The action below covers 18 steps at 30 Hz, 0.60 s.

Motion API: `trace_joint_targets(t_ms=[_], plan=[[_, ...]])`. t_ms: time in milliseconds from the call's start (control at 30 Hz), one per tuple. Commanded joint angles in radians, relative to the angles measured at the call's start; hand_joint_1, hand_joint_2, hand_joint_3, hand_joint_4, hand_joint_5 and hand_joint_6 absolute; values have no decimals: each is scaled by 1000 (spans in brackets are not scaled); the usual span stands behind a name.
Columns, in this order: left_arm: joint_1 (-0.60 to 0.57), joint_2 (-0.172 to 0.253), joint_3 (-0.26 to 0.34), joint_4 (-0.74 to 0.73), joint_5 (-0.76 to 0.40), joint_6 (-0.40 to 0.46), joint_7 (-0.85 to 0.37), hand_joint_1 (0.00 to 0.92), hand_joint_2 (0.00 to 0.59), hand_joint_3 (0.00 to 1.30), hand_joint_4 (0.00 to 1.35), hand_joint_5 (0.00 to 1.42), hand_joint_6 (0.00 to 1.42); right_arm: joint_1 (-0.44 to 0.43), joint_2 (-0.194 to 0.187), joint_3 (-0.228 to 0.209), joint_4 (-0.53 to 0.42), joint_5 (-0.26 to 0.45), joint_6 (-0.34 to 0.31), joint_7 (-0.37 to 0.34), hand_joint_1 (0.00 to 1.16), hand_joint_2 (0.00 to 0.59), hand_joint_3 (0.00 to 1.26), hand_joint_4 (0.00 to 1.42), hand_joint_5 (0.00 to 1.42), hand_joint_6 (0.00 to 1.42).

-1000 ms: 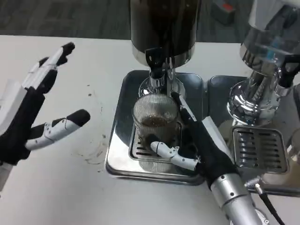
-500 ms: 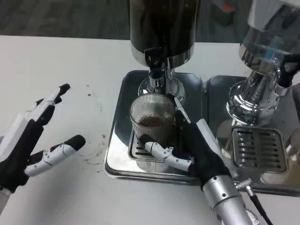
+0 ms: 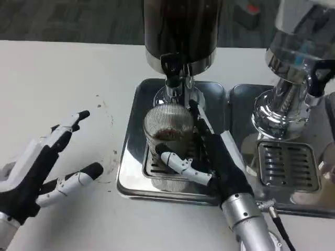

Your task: Grasp the cup under the faucet to collect the drink, then remove the cup.

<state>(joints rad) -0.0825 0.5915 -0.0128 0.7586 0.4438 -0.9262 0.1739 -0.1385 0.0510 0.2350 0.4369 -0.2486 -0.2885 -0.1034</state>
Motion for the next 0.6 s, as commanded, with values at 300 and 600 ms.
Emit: trace_joint_targets(t_ms=[300, 600], plan=[[22, 20, -11, 2, -14, -6, -11, 0, 134, 112, 0, 142, 40, -17, 3, 18, 11, -34, 30, -4, 883, 225, 0, 0, 0, 98], [38, 15, -7, -11, -20, -3, -9, 0, 135, 124, 0, 149, 41, -15, 8, 20, -10, -49, 65, -13, 922, 231, 0, 0, 25, 160]])
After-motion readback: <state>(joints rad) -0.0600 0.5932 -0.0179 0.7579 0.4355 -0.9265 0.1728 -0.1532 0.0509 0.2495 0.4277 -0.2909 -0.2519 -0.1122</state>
